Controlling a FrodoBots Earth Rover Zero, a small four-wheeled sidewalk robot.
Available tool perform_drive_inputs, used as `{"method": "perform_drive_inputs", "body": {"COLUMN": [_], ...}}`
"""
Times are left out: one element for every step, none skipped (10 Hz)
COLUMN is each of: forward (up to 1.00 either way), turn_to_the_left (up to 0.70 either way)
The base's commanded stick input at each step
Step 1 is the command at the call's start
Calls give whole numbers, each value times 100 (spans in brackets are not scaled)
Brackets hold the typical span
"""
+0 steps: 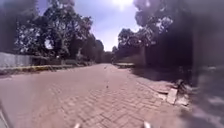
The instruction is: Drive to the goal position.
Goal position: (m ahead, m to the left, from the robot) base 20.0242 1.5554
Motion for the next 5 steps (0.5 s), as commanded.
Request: {"method": "perform_drive_inputs", "body": {"forward": [70, 70, 70, 70, 70], "turn_to_the_left": [0, 0, 0, 0, 0]}}
